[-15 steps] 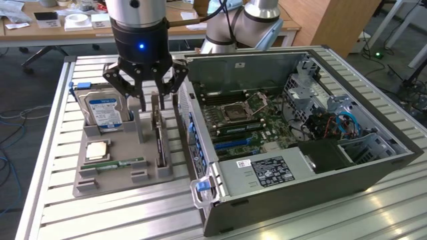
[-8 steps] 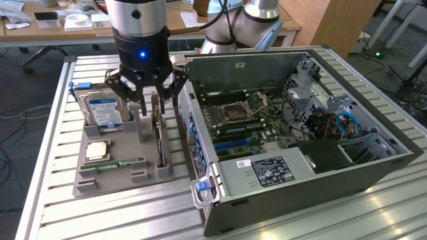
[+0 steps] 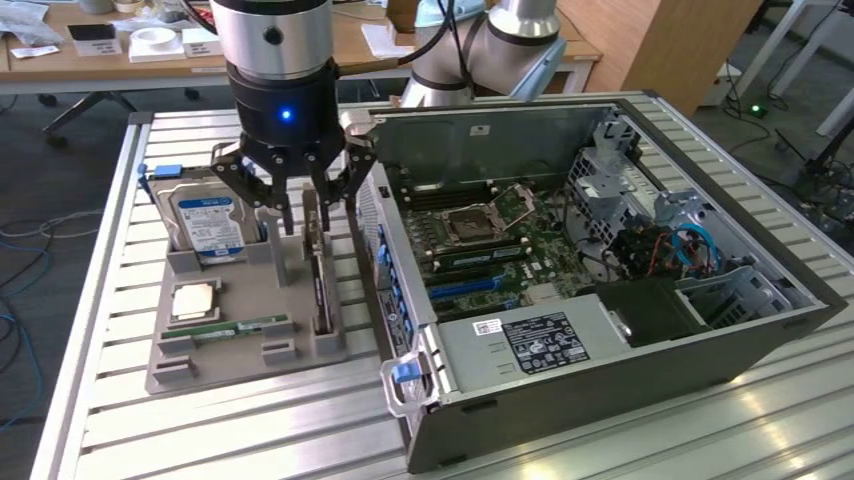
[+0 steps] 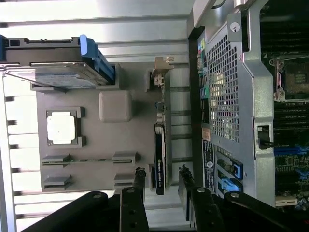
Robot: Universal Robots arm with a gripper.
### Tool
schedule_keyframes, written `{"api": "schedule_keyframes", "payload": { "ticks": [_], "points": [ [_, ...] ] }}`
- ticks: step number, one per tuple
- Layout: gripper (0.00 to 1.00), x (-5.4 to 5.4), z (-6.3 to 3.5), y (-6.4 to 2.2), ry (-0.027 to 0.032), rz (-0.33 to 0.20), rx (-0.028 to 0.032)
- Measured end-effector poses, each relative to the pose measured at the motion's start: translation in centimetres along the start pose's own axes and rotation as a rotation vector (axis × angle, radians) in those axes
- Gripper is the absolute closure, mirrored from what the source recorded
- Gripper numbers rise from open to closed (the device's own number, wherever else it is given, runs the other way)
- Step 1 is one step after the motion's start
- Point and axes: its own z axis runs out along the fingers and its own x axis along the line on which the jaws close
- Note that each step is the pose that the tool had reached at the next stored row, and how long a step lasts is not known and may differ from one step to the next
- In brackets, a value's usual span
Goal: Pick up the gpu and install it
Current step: 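Pick up the gpu and move the gpu toward the slot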
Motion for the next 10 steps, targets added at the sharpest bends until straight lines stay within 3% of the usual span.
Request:
{"api": "schedule_keyframes", "payload": {
  "ticks": [10],
  "points": [
    [0.58,0.0,1.37,-0.06,-0.0001,0.0,-0.0001]
  ]
}}
